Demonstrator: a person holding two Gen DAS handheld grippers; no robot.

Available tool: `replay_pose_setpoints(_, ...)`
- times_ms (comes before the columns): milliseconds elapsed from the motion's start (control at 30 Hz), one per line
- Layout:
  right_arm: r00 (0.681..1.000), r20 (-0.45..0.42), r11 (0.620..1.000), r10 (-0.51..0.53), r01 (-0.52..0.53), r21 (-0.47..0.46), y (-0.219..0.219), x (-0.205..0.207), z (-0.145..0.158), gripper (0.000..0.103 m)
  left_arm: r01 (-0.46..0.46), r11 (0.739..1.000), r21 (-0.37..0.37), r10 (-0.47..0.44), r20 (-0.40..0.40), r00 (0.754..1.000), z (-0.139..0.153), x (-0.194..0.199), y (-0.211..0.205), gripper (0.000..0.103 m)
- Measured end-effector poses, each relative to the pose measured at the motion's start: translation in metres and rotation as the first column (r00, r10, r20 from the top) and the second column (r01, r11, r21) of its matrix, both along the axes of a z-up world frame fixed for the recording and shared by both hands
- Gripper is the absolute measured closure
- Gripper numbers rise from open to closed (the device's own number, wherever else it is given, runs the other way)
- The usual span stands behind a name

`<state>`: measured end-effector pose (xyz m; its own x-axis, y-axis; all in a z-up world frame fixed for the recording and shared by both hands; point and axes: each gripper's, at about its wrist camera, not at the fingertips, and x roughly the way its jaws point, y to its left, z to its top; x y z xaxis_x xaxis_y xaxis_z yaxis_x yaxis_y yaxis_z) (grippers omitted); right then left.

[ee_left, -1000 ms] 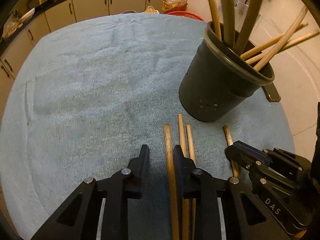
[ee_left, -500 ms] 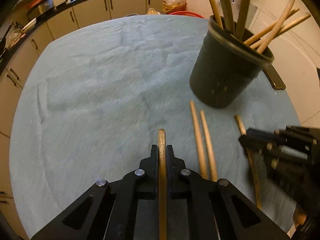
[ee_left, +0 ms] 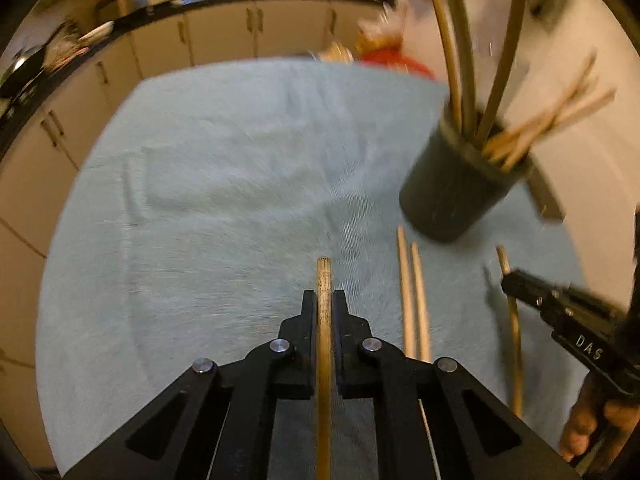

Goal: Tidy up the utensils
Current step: 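Lift the chopstick upright with the left gripper and carry it over the cup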

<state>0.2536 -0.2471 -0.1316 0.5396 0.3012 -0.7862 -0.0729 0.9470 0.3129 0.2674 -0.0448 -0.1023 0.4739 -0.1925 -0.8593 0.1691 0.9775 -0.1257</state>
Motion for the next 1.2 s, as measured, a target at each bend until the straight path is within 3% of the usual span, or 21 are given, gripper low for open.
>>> replay_pose_setpoints(200, 0.983, 0.175, 0.998, -0.060, 0.056, 0.029, -0.019, -0.046, 0.049, 0.094, -0.062, 0.996, -0.067, 0.071, 0.157, 0.985, 0.057, -0.036, 0.021, 0.096)
replay_pose_setpoints(400, 0.945, 0.321, 0.998, -0.068, 0.062, 0.031, -0.015, -0.098, 0.089, 0.095, -0.112, 0.992, -0.055, 0.123, 0.274, 0.954, 0.087, -0.089, 0.038, 0.096)
replay_pose_setpoints(533, 0.914, 0.402, 0.998, -0.061, 0.063, 0.009, -0.008, -0.127, 0.111, 0.095, -0.130, 0.988, -0.083, 0.149, 0.298, 0.943, 0.094, -0.109, 0.046, 0.096)
replay_pose_setpoints(1200, 0.858, 0.509, 0.997, -0.071, 0.065, 0.030, -0.007, -0.171, 0.158, 0.095, -0.104, 0.986, -0.130, 0.147, 0.392, 0.908, 0.141, -0.152, 0.051, 0.096)
